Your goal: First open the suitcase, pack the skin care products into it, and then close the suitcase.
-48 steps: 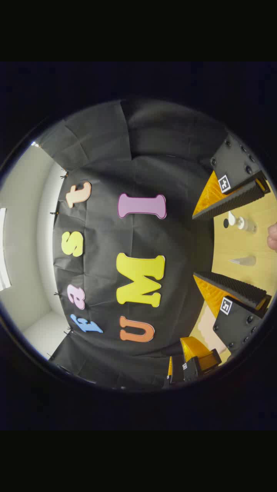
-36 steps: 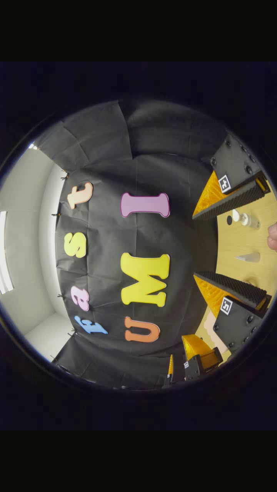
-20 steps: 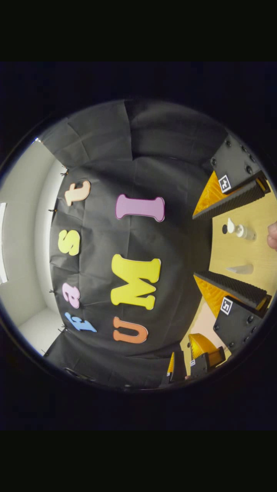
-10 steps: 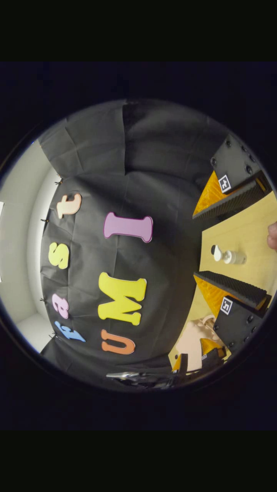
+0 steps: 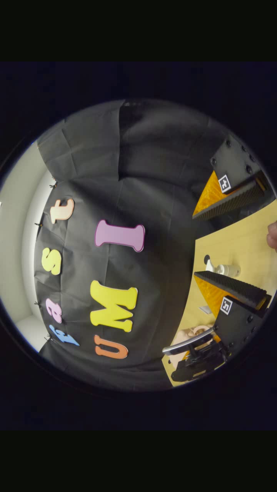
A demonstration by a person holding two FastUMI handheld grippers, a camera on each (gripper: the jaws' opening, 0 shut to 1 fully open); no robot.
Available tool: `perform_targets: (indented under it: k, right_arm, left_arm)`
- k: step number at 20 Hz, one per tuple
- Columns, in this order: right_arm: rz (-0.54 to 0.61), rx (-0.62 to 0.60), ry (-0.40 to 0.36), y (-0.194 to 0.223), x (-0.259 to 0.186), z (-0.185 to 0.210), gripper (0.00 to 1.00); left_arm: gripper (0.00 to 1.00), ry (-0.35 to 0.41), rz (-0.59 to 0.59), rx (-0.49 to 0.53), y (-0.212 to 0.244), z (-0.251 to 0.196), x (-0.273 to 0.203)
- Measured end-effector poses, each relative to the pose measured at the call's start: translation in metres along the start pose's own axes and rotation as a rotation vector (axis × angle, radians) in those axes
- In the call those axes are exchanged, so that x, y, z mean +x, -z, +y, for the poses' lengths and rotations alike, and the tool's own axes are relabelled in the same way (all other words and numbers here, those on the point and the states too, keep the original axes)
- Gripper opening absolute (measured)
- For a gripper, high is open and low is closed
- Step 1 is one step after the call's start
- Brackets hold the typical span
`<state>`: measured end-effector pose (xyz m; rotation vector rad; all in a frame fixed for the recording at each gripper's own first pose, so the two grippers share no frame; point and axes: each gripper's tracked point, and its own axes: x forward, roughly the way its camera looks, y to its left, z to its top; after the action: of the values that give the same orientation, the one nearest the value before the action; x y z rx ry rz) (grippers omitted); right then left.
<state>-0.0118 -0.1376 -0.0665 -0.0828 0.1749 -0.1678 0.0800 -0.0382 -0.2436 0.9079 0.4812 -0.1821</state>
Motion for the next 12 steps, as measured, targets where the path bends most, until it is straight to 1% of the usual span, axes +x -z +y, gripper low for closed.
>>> perform_targets:
  k: [3,4,5,6,7,8,9,10,11,12]
  right_arm:
    - [0.013,0.019,0.019,0.004,0.006,-0.011,0.79]
    - [0.021,0.023,0.019,0.008,0.008,-0.013,0.79]
    - [0.029,0.021,0.012,0.009,0.01,-0.011,0.79]
    - [0.031,0.018,0.011,0.011,0.011,-0.01,0.79]
    - [0.029,0.018,0.007,0.009,0.011,-0.009,0.79]
    - [0.023,0.02,0.003,0.008,0.009,-0.008,0.79]
    - [0.017,0.022,-0.002,0.006,0.009,-0.006,0.79]
    - [0.015,0.024,-0.008,0.007,0.008,-0.002,0.79]
    - [0.018,0.024,-0.01,0.008,0.007,-0.001,0.78]
    - [0.019,0.028,-0.012,0.009,0.005,0.001,0.79]
  left_arm:
    - [0.91,-0.006,0.046,0.08,0.004,-0.005,0.008]
    - [0.88,-0.02,0.054,0.089,0.004,-0.006,0.01]
    - [0.86,-0.015,0.073,0.101,0.005,-0.008,0.013]
    - [0.81,-0.019,0.091,0.118,0.005,-0.005,0.017]
    - [0.79,-0.008,0.107,0.137,0.006,-0.007,0.022]
    - [0.71,0.0,0.124,0.152,0.007,-0.01,0.027]
    - [0.65,0.013,0.138,0.161,0.009,-0.014,0.031]
    - [0.57,0.02,0.158,0.174,0.01,-0.015,0.033]
    - [0.52,0.037,0.179,0.173,0.013,-0.017,0.035]
    - [0.43,0.051,0.196,0.164,0.017,-0.02,0.036]
